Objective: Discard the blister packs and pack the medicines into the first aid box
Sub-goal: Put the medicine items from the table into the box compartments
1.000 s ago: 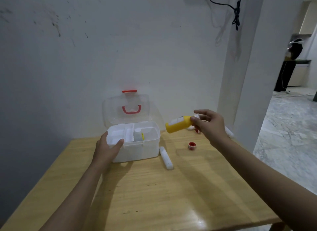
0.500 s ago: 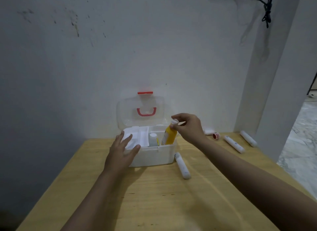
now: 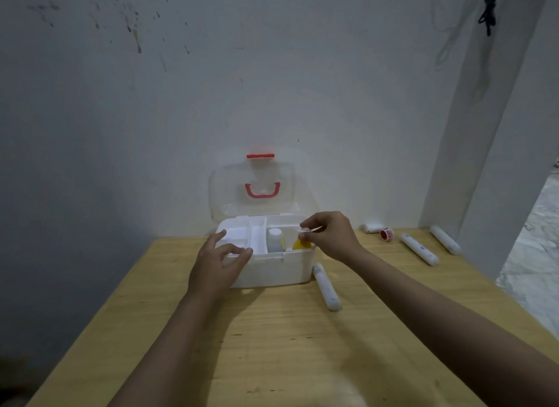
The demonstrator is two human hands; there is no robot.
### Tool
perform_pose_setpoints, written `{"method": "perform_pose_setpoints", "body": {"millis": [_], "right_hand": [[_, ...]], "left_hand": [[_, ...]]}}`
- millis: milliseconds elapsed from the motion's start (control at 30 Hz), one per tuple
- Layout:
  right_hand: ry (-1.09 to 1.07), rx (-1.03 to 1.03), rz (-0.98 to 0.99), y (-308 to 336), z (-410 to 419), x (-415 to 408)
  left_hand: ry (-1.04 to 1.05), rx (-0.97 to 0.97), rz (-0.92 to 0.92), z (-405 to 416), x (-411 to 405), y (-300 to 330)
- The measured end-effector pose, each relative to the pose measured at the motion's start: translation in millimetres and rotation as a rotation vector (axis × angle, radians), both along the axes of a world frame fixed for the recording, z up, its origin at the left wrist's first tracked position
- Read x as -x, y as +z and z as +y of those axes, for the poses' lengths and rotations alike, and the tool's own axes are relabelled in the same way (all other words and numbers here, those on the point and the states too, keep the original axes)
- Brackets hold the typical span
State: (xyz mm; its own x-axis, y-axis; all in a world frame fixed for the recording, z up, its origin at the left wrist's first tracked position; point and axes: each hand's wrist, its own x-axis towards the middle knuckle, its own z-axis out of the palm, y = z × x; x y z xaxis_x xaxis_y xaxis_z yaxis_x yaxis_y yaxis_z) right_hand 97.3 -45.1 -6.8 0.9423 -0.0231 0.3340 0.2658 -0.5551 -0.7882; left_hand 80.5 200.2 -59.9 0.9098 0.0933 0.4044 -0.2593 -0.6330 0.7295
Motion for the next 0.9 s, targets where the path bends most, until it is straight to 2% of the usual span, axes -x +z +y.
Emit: {"method": "perform_pose_setpoints", "body": {"millis": [233, 400, 533, 733, 833, 900], "right_hand": [[0.050, 0.094, 0.002, 3, 1, 5], [0.026, 0.061, -0.050, 5, -8, 14], [-0.111, -0.009, -0.139, -7, -33, 25], [-0.410, -0.060, -0.092, -55, -108, 32], [-0.621, 0.107, -0.112, -79, -155, 26], [-0.736, 0.179, -0.056, -84, -182, 23]], "left_hand": [[0.003, 0.022, -0.023, -2, 1, -2], [-0.005, 0.049, -0.016, -1, 0, -3], [-0.005, 0.062, -0.022, -1, 0, -7], [0.008, 0.162, -0.107, -8, 0, -11], [0.018, 0.194, -0.146, -10, -1, -13], [0.035, 0.193, -0.149, -10, -2, -14]]}}
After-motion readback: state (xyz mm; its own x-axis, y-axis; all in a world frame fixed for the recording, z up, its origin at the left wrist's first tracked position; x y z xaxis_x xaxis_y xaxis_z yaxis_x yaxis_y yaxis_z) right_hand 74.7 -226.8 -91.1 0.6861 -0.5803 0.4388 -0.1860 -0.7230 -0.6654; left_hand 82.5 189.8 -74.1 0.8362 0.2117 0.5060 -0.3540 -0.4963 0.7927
